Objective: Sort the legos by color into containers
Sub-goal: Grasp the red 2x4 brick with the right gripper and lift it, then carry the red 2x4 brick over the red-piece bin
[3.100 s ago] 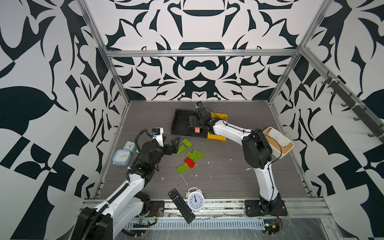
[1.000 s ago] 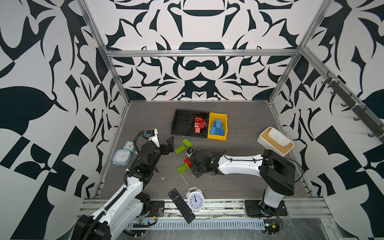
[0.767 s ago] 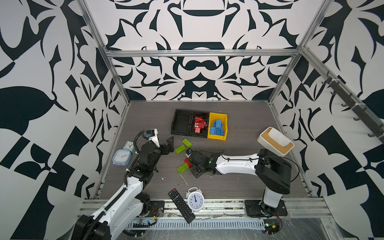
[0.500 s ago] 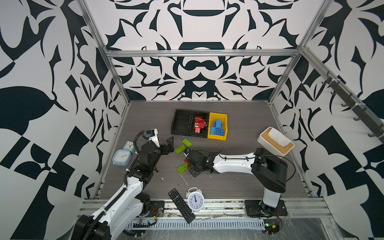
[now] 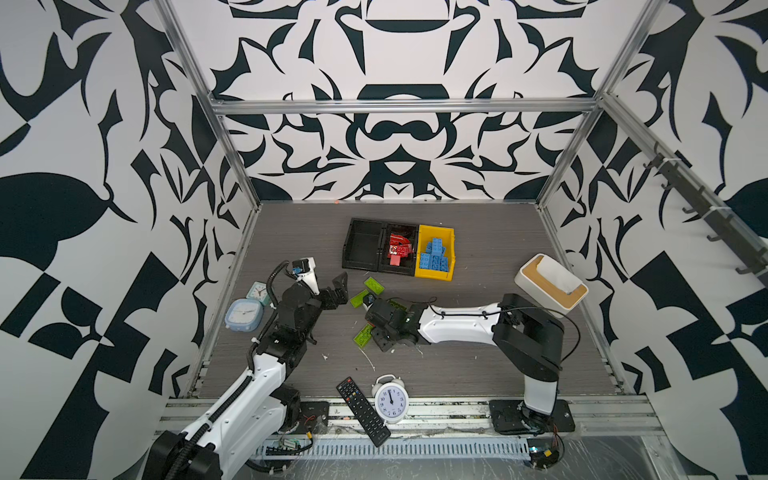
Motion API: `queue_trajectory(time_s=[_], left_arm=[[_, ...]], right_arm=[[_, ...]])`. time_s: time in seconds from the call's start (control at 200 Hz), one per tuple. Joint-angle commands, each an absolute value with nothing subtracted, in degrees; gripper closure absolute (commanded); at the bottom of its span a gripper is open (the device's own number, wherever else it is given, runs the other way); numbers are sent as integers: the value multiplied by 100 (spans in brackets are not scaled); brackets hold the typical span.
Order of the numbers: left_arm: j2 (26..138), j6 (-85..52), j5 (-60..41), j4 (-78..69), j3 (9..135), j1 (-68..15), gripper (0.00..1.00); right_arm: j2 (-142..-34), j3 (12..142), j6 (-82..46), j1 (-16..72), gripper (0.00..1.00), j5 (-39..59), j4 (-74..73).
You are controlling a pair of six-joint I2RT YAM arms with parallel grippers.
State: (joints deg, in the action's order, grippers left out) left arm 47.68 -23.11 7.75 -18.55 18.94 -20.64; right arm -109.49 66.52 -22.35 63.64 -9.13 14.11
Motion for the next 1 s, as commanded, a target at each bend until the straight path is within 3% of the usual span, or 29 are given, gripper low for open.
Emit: queue_trajectory(time_s=[0.0,0.155,0.345,0.995], left_arm=[[4685,-2343,790,-1890,1793,-2074,0],[4683,-2342,788,-1889,1793,-2072,0],[4693,-2341,795,-1890,1797,-2074,0],[4663,-2349,795,-1877,1793,-2074,0]], right_arm=[[-10909,6820,-2279,6390,60,-1028,1564],[-10916,6777,-2319,6390,64,-1034,1547],[-10899,6752,-2346,6390,80,-1048,1547],[-9712,6581,-2331,6346,93,-1043,1707]])
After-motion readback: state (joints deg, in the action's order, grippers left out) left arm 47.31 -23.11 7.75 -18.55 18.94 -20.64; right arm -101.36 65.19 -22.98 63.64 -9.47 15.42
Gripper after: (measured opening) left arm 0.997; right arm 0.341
